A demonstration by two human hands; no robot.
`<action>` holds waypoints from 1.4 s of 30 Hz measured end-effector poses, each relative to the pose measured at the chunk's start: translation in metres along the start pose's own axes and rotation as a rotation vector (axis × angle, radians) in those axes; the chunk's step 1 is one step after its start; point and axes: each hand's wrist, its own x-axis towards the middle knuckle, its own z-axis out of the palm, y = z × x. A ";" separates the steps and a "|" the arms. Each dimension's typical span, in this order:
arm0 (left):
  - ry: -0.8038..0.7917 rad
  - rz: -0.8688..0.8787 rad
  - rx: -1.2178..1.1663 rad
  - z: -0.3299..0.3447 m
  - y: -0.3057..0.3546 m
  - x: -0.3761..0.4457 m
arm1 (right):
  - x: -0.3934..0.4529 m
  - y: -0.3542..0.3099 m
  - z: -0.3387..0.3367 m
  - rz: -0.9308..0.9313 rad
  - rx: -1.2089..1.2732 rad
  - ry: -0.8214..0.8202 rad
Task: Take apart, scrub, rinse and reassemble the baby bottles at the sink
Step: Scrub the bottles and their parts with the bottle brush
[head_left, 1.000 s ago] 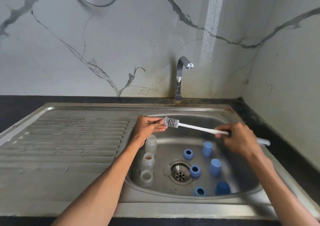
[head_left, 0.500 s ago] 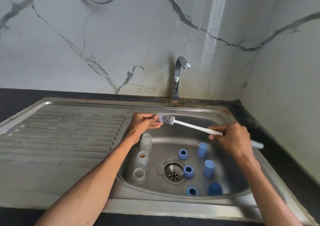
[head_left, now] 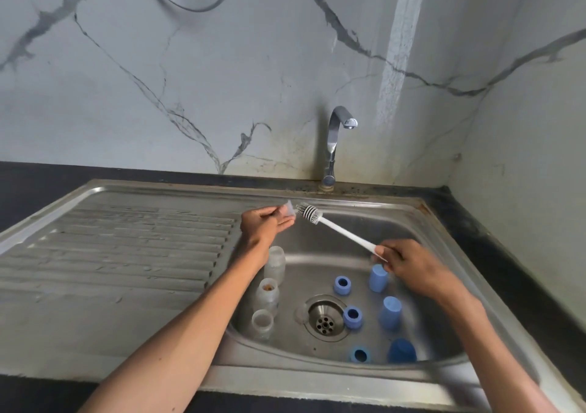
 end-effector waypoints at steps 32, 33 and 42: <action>-0.099 -0.040 0.002 -0.006 0.004 0.008 | -0.002 -0.005 0.012 -0.035 -0.038 0.155; -0.119 -0.043 0.020 -0.005 0.005 0.006 | -0.003 -0.005 0.012 -0.034 -0.041 0.156; -0.157 0.264 0.468 -0.007 -0.007 0.005 | -0.008 -0.013 0.021 -0.003 -0.169 0.237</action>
